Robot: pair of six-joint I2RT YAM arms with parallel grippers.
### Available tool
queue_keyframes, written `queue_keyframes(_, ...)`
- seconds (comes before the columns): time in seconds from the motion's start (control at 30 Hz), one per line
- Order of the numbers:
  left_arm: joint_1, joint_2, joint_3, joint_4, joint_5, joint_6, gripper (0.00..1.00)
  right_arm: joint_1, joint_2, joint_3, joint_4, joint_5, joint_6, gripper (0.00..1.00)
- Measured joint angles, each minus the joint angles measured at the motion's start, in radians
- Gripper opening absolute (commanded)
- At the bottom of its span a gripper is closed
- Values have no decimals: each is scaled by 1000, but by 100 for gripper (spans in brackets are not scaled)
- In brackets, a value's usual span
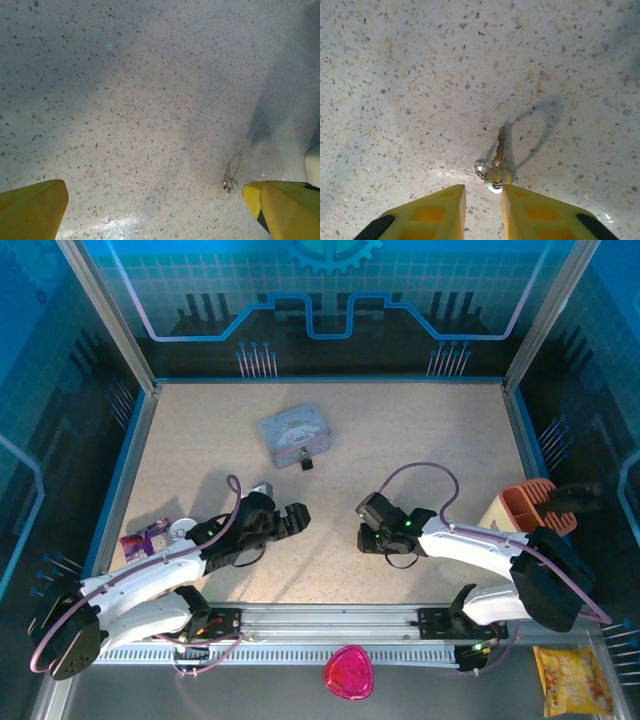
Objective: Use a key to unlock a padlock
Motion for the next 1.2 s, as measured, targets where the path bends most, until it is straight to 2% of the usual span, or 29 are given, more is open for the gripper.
queue_keyframes(0.13,0,-18,-15,-1,-16,0,99,0,3,0,-11,15,-2,28)
queue_keyframes(0.3,0,-24,-16,0,-23,0,99,1,14,0,-7,16,0,36)
queue_keyframes(0.53,0,-24,-16,0,-23,0,99,14,79,9,1,16,7,38)
queue_keyframes(0.83,0,-25,-16,0,-23,0,99,19,103,52,0,43,25,45)
queue_keyframes(1.2,0,-25,-16,0,-26,0,99,33,172,83,-16,50,24,41)
